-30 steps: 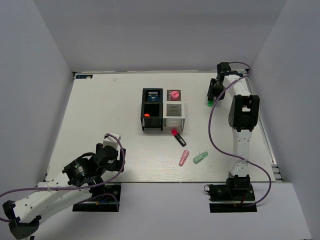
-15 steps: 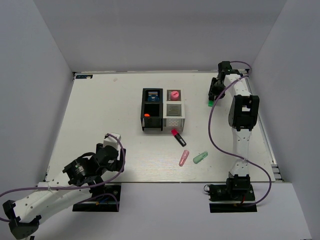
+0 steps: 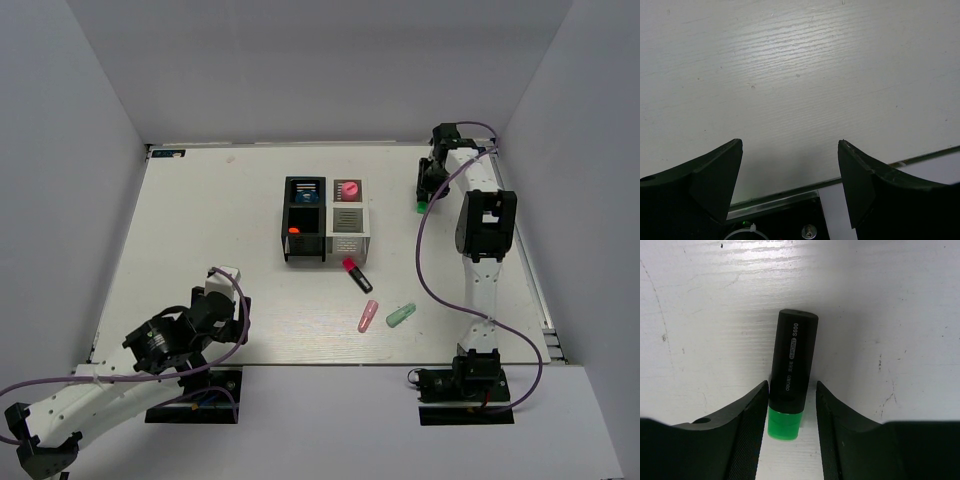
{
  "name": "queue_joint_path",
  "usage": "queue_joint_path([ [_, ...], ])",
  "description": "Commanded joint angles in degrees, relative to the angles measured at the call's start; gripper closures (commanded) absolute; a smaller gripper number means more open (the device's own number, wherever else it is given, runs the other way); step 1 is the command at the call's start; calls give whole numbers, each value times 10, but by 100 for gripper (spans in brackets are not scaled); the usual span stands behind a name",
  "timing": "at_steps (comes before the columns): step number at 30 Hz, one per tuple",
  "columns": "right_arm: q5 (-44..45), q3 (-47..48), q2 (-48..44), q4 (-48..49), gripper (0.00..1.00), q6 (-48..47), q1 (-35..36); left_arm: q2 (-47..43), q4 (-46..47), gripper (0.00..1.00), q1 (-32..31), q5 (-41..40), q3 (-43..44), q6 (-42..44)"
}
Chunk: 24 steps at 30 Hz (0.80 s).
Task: Sort the stationery into containers
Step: Pick up the pen from the center of the board.
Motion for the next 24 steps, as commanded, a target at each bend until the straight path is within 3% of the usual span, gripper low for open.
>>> queue_joint_path([
  [1, 18, -33, 33, -98, 54, -27, 1, -6, 8, 13, 3, -1, -1, 0],
  [6, 20, -33, 37, -106, 54, -41, 2, -10, 10, 13, 3, -1, -2, 0],
  [9, 13, -34, 40, -108, 61, -45, 2, -13, 10, 13, 4, 1, -2, 0],
  [16, -39, -47, 43, -109, 100, -58, -1, -12, 10, 13, 3, 1, -2, 1],
  [24, -177, -126, -45, -94, 100, -113, -2, -10, 10, 13, 3, 1, -2, 1],
])
